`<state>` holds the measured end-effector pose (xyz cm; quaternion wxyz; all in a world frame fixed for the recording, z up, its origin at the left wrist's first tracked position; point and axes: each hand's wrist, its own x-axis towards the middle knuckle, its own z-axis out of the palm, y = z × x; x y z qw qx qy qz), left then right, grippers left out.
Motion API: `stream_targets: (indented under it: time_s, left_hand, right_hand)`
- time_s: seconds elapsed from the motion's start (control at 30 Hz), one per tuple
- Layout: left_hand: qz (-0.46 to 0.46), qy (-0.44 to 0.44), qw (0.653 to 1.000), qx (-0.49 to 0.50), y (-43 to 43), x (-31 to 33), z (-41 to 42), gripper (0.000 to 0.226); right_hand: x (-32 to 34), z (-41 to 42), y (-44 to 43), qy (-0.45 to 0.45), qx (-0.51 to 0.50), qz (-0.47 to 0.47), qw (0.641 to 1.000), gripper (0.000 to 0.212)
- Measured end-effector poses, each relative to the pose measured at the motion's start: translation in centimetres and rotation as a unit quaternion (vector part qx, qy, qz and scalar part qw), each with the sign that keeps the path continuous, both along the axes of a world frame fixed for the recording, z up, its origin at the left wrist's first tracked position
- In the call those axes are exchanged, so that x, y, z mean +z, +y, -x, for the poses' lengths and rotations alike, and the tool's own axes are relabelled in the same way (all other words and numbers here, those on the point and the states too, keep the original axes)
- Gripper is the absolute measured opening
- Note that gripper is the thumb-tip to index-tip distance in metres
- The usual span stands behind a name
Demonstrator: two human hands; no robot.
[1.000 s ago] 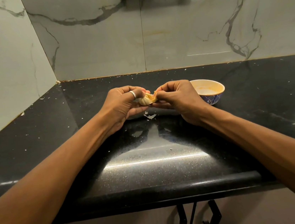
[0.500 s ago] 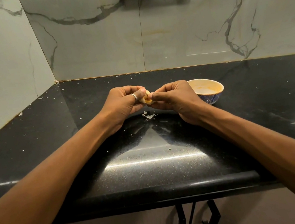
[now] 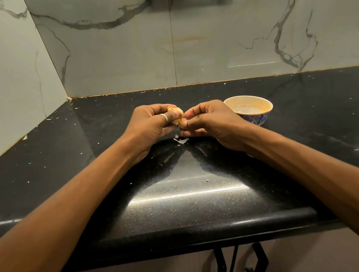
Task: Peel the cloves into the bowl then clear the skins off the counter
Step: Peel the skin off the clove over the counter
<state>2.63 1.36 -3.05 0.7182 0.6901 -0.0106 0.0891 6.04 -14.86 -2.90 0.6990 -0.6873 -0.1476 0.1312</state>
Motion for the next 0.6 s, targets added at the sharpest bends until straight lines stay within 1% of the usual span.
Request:
stream_targets:
  time_s: [0.3, 0.43, 0.6]
  left_hand:
    - [0.010, 0.022, 1.000, 0.014, 0.21, 0.06, -0.35, 0.012]
    - [0.041, 0.026, 0.998, 0.038, 0.50, 0.04, -0.75, 0.012]
    - [0.022, 0.022, 0.999, 0.043, 0.31, -0.02, -0.69, 0.009]
  right_hand:
    - [-0.39, -0.04, 0.11, -0.057, -0.026, 0.024, 0.998, 0.023]
    - [-0.45, 0.03, 0.00, -0.079, -0.032, 0.009, 0.996, 0.035]
    - [-0.60, -0.02, 0.10, -0.098, -0.039, 0.063, 0.992, 0.031]
